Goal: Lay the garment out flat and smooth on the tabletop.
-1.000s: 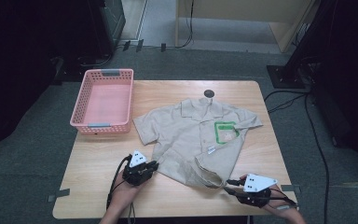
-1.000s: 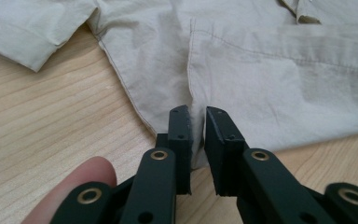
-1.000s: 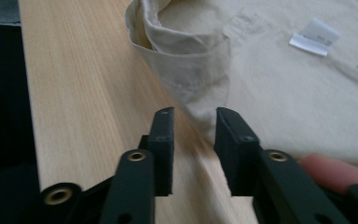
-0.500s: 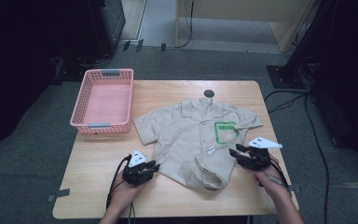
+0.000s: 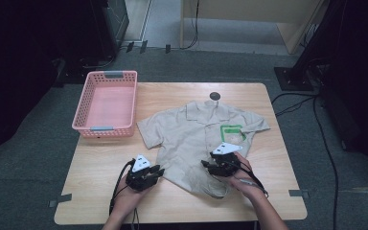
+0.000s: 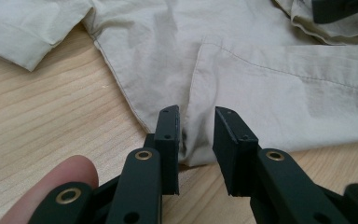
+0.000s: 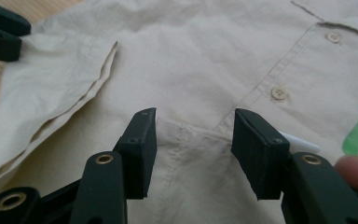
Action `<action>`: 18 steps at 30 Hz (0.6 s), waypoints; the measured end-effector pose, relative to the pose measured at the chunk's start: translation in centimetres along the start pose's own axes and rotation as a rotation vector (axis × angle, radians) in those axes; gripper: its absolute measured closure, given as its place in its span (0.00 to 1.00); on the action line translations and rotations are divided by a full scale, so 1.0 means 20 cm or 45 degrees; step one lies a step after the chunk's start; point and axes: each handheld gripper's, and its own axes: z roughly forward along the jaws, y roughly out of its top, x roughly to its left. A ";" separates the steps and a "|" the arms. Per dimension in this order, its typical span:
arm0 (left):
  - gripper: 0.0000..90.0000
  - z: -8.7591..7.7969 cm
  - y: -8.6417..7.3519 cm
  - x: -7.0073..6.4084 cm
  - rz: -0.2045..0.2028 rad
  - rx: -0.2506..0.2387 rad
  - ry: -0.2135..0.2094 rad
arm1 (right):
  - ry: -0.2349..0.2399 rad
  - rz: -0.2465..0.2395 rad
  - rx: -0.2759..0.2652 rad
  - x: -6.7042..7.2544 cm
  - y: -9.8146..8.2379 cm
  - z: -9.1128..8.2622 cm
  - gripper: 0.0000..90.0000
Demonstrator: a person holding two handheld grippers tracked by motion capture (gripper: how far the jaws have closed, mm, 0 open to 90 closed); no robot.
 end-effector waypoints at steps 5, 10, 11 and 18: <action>0.80 0.00 0.00 0.00 -0.001 0.000 0.000 | -0.024 -0.037 0.025 0.03 -0.01 0.03 0.59; 0.80 0.00 0.00 0.00 -0.001 -0.001 0.001 | -0.015 -0.130 0.035 0.09 -0.02 0.05 0.64; 0.80 0.00 0.00 0.00 0.000 -0.001 0.003 | -0.031 -0.141 0.043 0.10 -0.03 0.06 0.68; 0.81 0.00 0.00 0.00 -0.001 -0.001 0.005 | -0.081 -0.115 0.035 0.10 -0.04 0.05 0.99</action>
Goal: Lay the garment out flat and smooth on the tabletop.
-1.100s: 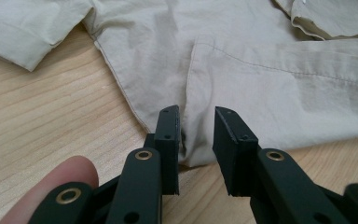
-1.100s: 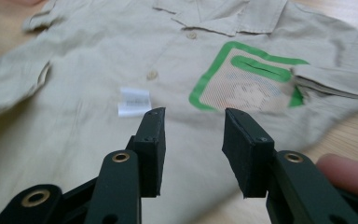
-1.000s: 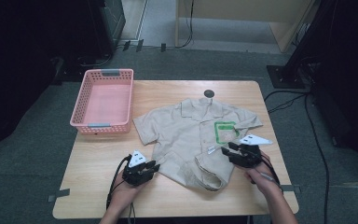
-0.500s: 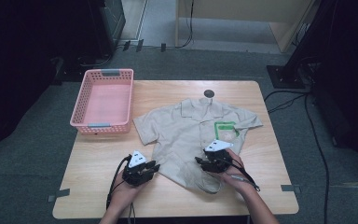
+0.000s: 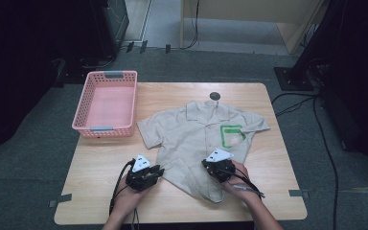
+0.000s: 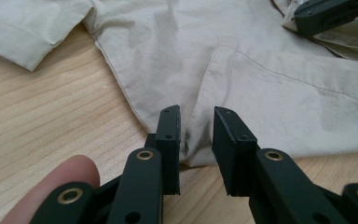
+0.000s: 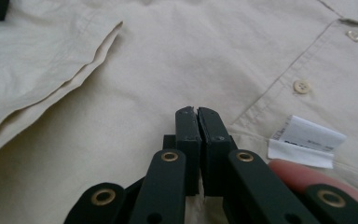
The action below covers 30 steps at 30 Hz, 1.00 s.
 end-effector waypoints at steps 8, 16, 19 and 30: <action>0.82 0.00 0.00 0.00 0.002 0.001 0.005 | -0.064 0.116 -0.082 -0.07 -0.08 -0.17 0.99; 0.82 0.00 0.00 0.00 0.003 -0.002 0.007 | -0.205 0.252 -0.135 -0.16 -0.32 -0.40 0.99; 0.82 0.00 0.00 0.00 0.003 -0.002 0.009 | -0.250 0.331 -0.139 -0.19 -0.42 -0.48 0.99; 0.83 0.00 0.00 -0.01 0.005 0.000 0.012 | -0.290 0.409 -0.049 -0.20 -0.67 -0.68 0.95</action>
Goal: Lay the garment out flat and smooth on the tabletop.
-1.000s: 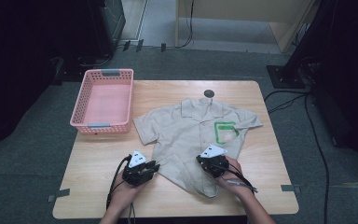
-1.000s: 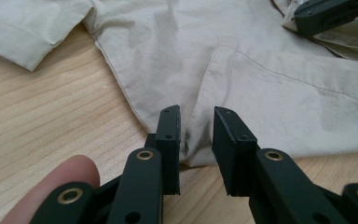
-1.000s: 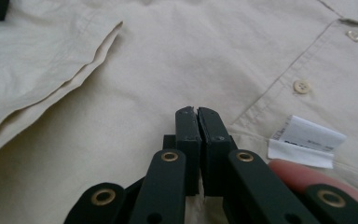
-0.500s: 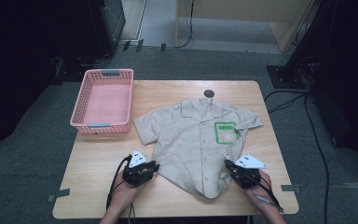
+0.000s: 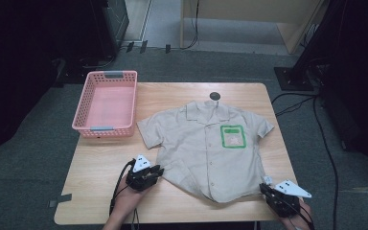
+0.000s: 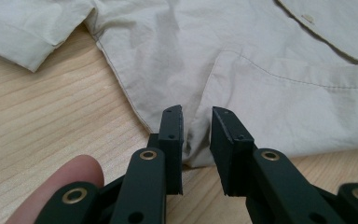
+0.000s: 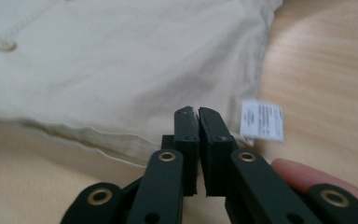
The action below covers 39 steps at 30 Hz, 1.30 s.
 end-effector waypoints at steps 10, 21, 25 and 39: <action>0.83 0.00 0.00 0.00 -0.002 0.000 -0.005 | 0.039 0.054 -0.115 -0.12 0.00 -0.19 0.63; 0.83 0.00 0.00 0.00 -0.003 0.002 -0.007 | -0.087 0.201 -0.144 -0.27 0.26 0.00 0.62; 0.83 0.00 0.00 0.00 -0.003 0.001 -0.007 | -0.101 0.289 -0.125 -0.32 0.35 0.11 0.62; 0.83 0.00 0.00 0.00 -0.004 -0.002 -0.006 | -0.238 0.292 -0.172 -0.34 0.72 0.34 0.69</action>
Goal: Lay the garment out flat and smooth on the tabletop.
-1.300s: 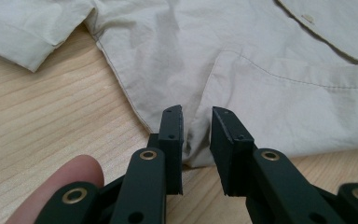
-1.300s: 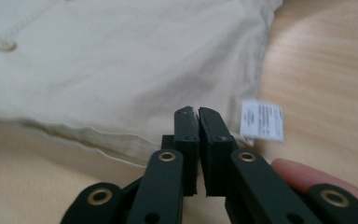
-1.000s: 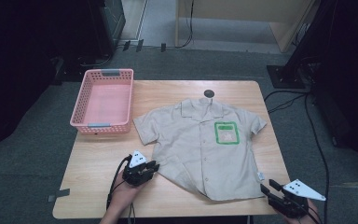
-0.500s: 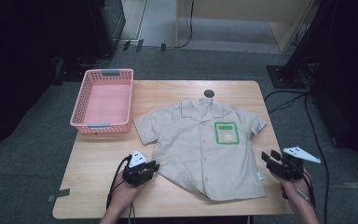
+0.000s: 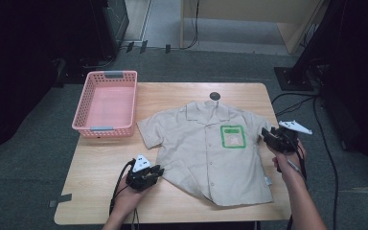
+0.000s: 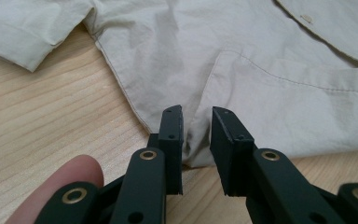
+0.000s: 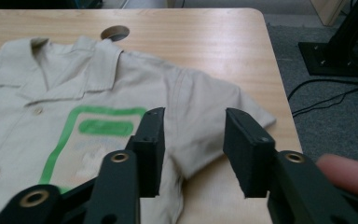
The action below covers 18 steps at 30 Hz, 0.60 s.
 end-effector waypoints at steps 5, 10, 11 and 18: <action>0.83 0.00 0.00 0.00 0.001 0.002 -0.001 | -0.009 -0.018 0.076 -0.01 0.05 0.18 0.77; 0.83 0.00 0.00 0.00 0.003 0.003 -0.003 | -0.038 -0.034 0.194 -0.04 -0.01 0.32 0.79; 0.83 0.00 0.00 0.00 0.003 0.004 -0.003 | -0.044 -0.036 0.204 -0.05 -0.03 0.33 0.79; 0.83 0.00 0.00 0.00 0.003 0.003 -0.003 | -0.092 -0.086 0.269 -0.18 -0.12 0.38 0.72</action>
